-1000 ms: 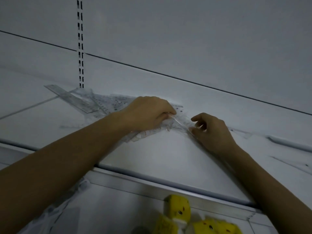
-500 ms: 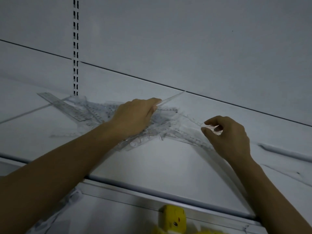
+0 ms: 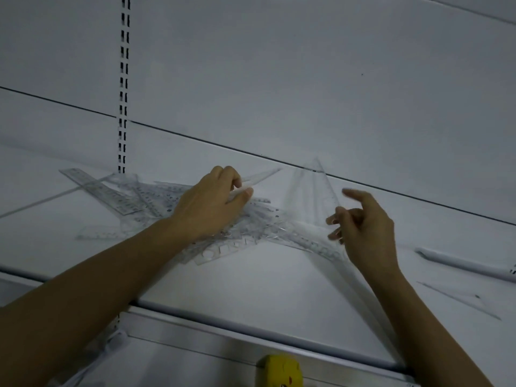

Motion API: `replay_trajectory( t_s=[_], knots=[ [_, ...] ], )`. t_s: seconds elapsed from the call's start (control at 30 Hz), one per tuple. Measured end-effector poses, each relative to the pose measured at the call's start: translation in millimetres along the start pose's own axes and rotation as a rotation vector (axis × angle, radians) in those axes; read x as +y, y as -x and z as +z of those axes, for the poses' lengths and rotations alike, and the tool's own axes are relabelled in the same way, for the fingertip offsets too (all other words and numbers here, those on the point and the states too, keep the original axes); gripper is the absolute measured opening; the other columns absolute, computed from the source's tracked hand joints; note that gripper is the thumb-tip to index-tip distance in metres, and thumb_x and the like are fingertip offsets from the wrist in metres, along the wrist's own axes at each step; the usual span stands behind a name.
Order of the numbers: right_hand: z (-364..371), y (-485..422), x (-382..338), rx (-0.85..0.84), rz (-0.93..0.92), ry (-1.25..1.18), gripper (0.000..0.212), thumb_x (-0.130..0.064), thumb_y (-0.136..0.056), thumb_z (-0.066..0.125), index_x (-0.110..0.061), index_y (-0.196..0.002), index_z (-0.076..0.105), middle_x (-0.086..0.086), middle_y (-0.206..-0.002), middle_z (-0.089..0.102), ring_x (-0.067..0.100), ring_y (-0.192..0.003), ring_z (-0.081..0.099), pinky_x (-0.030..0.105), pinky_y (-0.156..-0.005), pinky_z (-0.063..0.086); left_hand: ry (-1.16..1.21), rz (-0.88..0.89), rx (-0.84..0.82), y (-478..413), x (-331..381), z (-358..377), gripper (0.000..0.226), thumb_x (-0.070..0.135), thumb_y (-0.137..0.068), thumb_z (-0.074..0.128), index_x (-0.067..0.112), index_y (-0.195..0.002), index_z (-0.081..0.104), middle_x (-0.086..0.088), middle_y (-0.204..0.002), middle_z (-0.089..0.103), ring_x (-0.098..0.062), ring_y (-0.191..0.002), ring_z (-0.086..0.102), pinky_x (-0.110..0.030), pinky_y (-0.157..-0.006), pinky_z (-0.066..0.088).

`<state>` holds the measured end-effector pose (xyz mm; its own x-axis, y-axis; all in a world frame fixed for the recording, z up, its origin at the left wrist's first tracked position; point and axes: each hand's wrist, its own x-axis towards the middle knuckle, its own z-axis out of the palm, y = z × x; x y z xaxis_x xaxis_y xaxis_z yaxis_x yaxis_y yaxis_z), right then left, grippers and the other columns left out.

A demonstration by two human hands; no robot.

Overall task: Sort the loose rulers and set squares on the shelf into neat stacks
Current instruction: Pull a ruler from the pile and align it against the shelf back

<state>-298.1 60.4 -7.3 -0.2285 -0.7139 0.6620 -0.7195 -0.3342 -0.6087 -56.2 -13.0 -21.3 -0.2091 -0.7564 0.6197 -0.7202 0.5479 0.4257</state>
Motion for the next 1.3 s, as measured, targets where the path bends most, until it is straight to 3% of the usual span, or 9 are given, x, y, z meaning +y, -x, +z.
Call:
replay_trajectory(
  t_s=[0.17,0.3,0.37,0.47,0.6,0.77,0.97,1.13,1.3],
  knots=[
    [-1.0,2.2,-12.7,-0.025,0.047,-0.207,0.026,-0.001,-0.093,0.041,-0.013,-0.094,0.063,0.007,-0.085,0.070,0.015,-0.054,0.066,0.019,-0.049,0.048,-0.078,-0.002,-0.036,8.4,6.8,-5.2,0.031,0.054,-0.091,0.041,0.024,-0.097,0.044,0.009,-0.083,0.049,-0.011,-0.069,0.049,-0.030,-0.060,0.038],
    [-5.8,1.7,-18.6,-0.054,0.013,-0.306,0.027,-0.002,-0.090,0.047,-0.016,-0.102,0.066,-0.005,-0.101,0.070,0.010,-0.082,0.070,0.029,-0.072,0.056,-0.119,0.044,-0.068,5.2,35.7,-11.8,0.037,0.062,-0.086,0.040,0.029,-0.101,0.046,0.009,-0.092,0.053,-0.008,-0.072,0.051,-0.029,-0.062,0.039],
    [-16.1,-1.0,-19.8,0.040,-0.089,-0.253,0.020,-0.009,-0.087,0.059,-0.021,-0.100,0.068,-0.010,-0.093,0.071,0.005,-0.083,0.069,0.029,-0.077,0.056,-0.050,0.003,-0.046,-2.1,58.2,-14.2,0.036,0.061,-0.087,0.041,0.029,-0.102,0.047,0.009,-0.094,0.055,-0.009,-0.076,0.053,-0.028,-0.064,0.039],
    [-54.0,-13.7,-20.8,0.247,-0.209,-0.138,0.010,-0.024,-0.088,0.063,-0.025,-0.093,0.072,-0.010,-0.078,0.070,0.005,-0.067,0.066,0.026,-0.066,0.051,0.080,-0.044,-0.022,-11.5,92.5,-7.7,0.034,0.059,-0.088,0.042,0.027,-0.099,0.048,0.006,-0.095,0.058,-0.013,-0.083,0.056,-0.030,-0.069,0.043],
    [-122.8,-41.2,1.5,0.424,-0.381,0.082,0.019,-0.024,-0.093,0.055,-0.016,-0.103,0.069,0.006,-0.095,0.062,0.009,-0.077,0.053,0.024,-0.070,0.039,0.089,-0.024,-0.063,-19.7,138.5,24.4,0.033,0.057,-0.089,0.046,0.026,-0.098,0.050,0.005,-0.096,0.060,-0.016,-0.085,0.057,-0.029,-0.070,0.042],
    [-192.2,-53.5,64.8,0.324,-0.439,0.299,0.023,-0.008,-0.094,0.051,-0.013,-0.113,0.064,0.005,-0.105,0.069,0.024,-0.092,0.065,0.037,-0.079,0.051,0.168,-0.033,-0.121,-30.3,204.0,93.5,0.038,0.052,-0.090,0.050,0.025,-0.115,0.048,0.006,-0.099,0.057,-0.018,-0.091,0.059,-0.029,-0.076,0.044],
    [-250.3,-55.2,149.5,0.144,-0.360,0.582,0.012,-0.016,-0.092,0.058,-0.014,-0.103,0.063,0.012,-0.080,0.072,0.032,-0.067,0.065,0.035,-0.056,0.050,0.229,-0.022,-0.145,-44.5,273.7,160.9,0.039,0.051,-0.091,0.049,0.025,-0.119,0.045,0.005,-0.099,0.057,-0.019,-0.091,0.060,-0.033,-0.079,0.048],
    [-267.5,-71.5,186.8,0.088,-0.448,0.686,0.013,-0.009,-0.082,0.070,-0.016,-0.093,0.073,0.002,-0.086,0.074,0.024,-0.076,0.069,0.023,-0.061,0.042,0.053,0.050,-0.110,-49.5,284.4,190.9,0.042,0.052,-0.091,0.047,0.028,-0.125,0.042,0.006,-0.107,0.060,-0.013,-0.081,0.054,-0.027,-0.072,0.040],
    [-235.3,-69.6,222.0,-0.004,-0.395,0.686,0.016,-0.006,-0.080,0.069,-0.015,-0.091,0.075,0.004,-0.088,0.074,0.026,-0.079,0.069,0.032,-0.061,0.053,-0.131,0.110,-0.133,-40.5,262.8,189.0,0.050,0.067,-0.085,0.041,0.032,-0.120,0.046,0.012,-0.100,0.056,-0.009,-0.078,0.050,-0.026,-0.070,0.037]
  ],
)
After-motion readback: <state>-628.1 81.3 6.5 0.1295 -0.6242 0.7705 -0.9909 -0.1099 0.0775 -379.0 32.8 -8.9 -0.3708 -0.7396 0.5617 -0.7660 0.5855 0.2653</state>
